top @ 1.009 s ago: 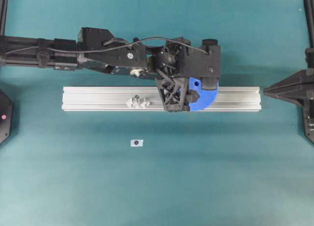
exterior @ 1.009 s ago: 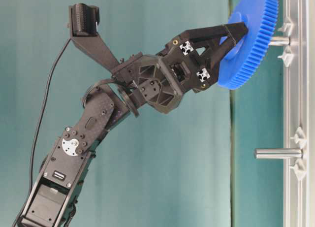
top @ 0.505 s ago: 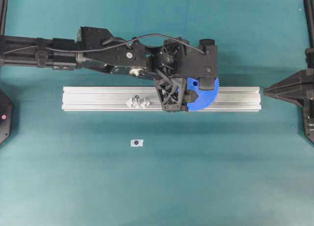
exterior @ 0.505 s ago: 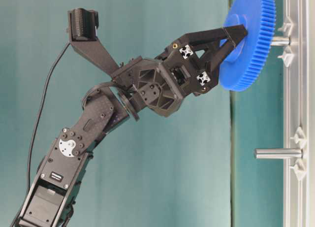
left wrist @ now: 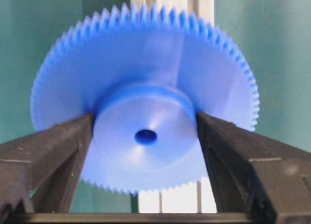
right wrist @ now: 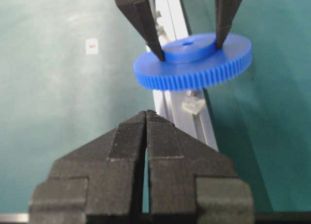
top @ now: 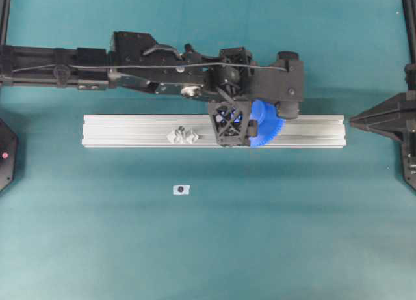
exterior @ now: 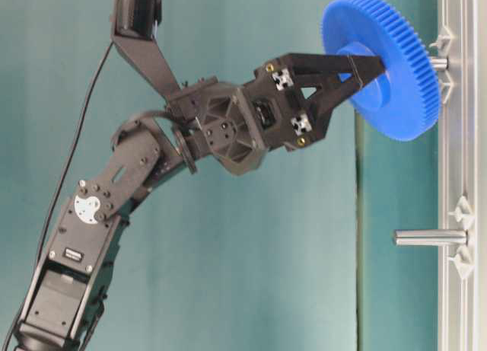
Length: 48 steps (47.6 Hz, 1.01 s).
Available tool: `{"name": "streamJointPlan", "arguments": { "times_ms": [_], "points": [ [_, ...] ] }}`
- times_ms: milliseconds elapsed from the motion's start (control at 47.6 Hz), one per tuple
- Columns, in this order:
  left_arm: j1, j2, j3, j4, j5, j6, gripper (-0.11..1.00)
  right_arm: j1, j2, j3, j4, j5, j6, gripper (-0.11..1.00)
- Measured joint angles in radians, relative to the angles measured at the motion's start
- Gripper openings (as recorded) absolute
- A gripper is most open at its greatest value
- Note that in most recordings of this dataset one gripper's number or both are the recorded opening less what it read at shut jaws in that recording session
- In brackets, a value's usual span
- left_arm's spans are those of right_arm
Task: Find the location of the shaft and insert the large gear.
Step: 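Lower the gear onto the shaft, adjusting its position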
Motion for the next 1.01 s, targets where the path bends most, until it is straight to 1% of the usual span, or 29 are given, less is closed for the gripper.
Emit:
{"name": "streamJointPlan", "arguments": {
  "times_ms": [189,315,483,1009],
  "points": [
    [-0.002,0.032,-0.051,0.000,0.008,0.003,0.84,0.000,-0.012,0.005,0.000,0.000,0.000,0.01],
    [0.000,0.048,-0.078,0.002,0.048,0.006,0.84,0.000,-0.015,0.005,0.000,0.000,0.000,0.01],
    [0.000,0.048,-0.084,0.002,0.107,0.003,0.84,0.000,-0.015,0.005,0.000,0.000,0.000,0.01],
    [0.002,0.048,-0.120,0.002,0.202,0.012,0.84,0.000,-0.017,0.006,0.000,0.000,0.000,0.01]
  ]
}}
